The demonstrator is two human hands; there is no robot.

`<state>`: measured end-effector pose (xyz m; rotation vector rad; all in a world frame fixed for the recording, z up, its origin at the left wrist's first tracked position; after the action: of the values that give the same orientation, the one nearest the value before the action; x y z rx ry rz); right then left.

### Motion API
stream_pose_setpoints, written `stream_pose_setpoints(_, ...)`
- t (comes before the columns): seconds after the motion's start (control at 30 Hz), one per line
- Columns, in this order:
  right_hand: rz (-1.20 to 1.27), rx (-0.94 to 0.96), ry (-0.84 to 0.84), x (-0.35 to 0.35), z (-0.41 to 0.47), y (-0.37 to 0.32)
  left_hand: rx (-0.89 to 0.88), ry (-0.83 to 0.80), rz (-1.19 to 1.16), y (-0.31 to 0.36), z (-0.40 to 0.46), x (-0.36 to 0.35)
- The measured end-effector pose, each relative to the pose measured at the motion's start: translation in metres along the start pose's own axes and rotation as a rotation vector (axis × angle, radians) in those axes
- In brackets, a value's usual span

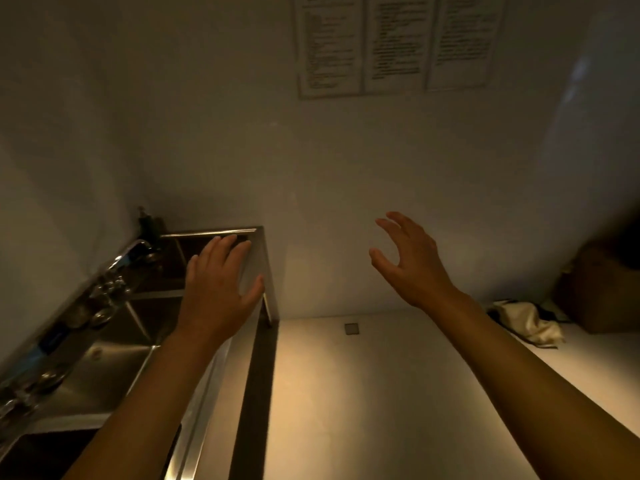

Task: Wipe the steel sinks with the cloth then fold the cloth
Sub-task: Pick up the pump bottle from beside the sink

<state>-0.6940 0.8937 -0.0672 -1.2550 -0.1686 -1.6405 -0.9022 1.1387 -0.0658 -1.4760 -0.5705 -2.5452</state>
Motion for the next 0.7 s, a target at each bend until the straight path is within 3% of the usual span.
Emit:
stream_pose_setpoints(0.2,-0.083,-0.074,0.078,0.044,-0.014,0.02,-0.109,-0.02,-0.099,0.034,0.022,-0.005)
stream_pose_setpoints(0.7,-0.137,-0.062,0.15,0.045,-0.004,-0.029,-0.153,-0.002,-0.154,0.009,0.036,0.021)
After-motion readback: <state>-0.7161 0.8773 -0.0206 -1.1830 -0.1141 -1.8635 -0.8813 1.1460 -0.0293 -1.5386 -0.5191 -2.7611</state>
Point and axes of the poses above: each hand's wrist, its own z-axis towards the middle knuckle, its own x-axis out of the back of the hand, y = z × x, the point moved 10 cm from there along z, towards the middle knuckle, and after that the axes turned 7 degrees about -y, right-handed, at the moved point
